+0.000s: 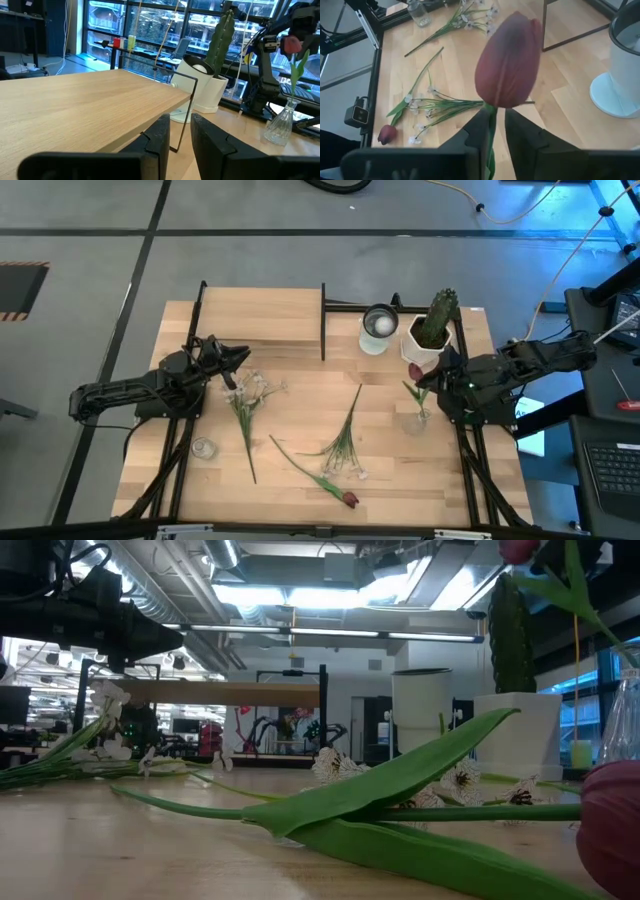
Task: Pick and place flowers into a vace then onto a shelf
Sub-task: Put the right red flower into the right transparent vase, then put the right white flowers into the right transparent vase
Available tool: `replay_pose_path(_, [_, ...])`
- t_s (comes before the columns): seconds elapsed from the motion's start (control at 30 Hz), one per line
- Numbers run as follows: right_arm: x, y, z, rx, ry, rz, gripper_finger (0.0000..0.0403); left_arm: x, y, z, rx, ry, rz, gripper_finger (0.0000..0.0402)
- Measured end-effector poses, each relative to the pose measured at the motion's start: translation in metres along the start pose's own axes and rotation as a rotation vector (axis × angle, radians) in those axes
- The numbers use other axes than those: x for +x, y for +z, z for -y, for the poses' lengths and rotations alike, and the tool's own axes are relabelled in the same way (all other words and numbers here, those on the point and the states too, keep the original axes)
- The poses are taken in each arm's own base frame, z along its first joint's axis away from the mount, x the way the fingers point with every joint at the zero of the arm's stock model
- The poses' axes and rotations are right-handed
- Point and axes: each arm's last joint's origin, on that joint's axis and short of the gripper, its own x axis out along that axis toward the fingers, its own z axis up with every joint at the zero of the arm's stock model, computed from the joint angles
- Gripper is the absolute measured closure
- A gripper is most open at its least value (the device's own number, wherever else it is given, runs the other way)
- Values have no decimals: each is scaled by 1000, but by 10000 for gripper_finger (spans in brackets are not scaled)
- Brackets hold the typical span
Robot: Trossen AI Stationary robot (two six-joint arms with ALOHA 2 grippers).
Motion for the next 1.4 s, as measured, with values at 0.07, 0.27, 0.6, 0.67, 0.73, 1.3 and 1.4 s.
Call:
replay_pose_path(0.07, [-2, 0, 1, 17, 5, 8, 320, 0, 0, 0, 0, 0, 0, 329])
replay_pose_path(0.27, [-11, -3, 6, 86, 11, 19, 285, 0, 0, 0, 0, 0, 0, 329])
replay_pose_path(0.6, [-27, 3, 4, 187, 131, -68, 280, 0, 0, 0, 0, 0, -1, 329])
replay_pose_path(0.67, [-29, 3, 4, 221, 120, -107, 280, 0, 0, 0, 0, 0, -1, 329])
replay_pose_path(0.73, [-31, 4, 4, 262, 96, -141, 280, 0, 0, 0, 0, 0, 0, 329])
replay_pose_path(1.3, [-21, -16, 5, 656, -295, -665, 280, 0, 0, 0, 0, -12, -2, 329])
replay_pose_path(1.4, [-17, -14, 2, 662, -287, -660, 280, 0, 0, 0, 0, -12, -2, 329])
